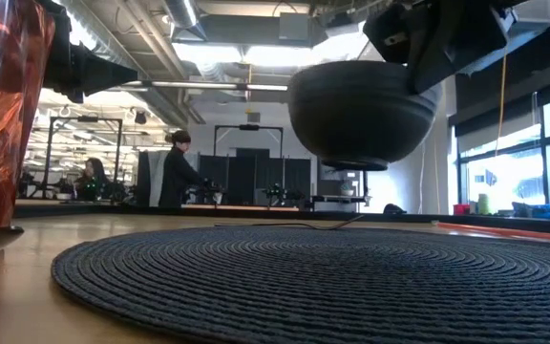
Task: Pick & Place Utensil
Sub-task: Put the black bowl on the black mat
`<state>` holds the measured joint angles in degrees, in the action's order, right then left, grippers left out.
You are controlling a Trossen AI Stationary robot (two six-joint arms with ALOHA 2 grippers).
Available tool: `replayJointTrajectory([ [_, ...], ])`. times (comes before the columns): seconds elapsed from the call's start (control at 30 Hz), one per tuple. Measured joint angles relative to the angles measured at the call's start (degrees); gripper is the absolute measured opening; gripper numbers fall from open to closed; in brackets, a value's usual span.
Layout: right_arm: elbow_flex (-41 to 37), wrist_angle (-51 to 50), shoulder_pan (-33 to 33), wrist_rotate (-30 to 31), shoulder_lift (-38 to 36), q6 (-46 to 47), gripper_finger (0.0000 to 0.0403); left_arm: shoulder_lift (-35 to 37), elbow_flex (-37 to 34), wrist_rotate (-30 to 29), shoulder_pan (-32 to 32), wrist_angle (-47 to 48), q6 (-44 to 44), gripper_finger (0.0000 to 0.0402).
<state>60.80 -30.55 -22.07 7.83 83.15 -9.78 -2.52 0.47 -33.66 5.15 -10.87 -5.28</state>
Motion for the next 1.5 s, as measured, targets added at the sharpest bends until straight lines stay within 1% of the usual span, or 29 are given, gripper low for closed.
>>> replayJointTrajectory([
  [0.13,0.00,0.67,-0.16,-1.56,0.00,3.51,0.0012,0.00,0.00,-1.48,0.00,-0.04,-0.98,0.0004],
  [0.23,0.00,3.29,-1.29,-1.93,0.73,4.71,0.0012,0.00,0.00,-2.89,0.00,-0.04,-1.01,0.0004],
  [0.8,0.04,14.09,-7.84,-1.83,10.56,10.93,0.0012,0.00,0.00,-2.82,0.01,-0.04,-1.04,0.0004],
  [0.93,0.04,14.00,-8.15,-0.89,12.47,10.94,0.0012,0.00,0.00,-2.83,0.01,-0.07,-1.48,0.0004],
  [1.13,0.04,14.01,-8.09,0.49,13.14,10.88,0.0012,0.00,0.00,-2.82,0.01,-0.07,-1.48,0.0004],
  [1.23,0.04,13.77,-8.11,2.54,13.14,11.31,0.0012,0.00,0.00,-2.79,0.02,-0.07,-1.48,0.0004],
  [1.5,0.04,11.86,-8.08,2.65,13.14,11.38,0.0012,0.00,0.00,-2.76,0.02,-0.07,-1.15,0.0004],
])
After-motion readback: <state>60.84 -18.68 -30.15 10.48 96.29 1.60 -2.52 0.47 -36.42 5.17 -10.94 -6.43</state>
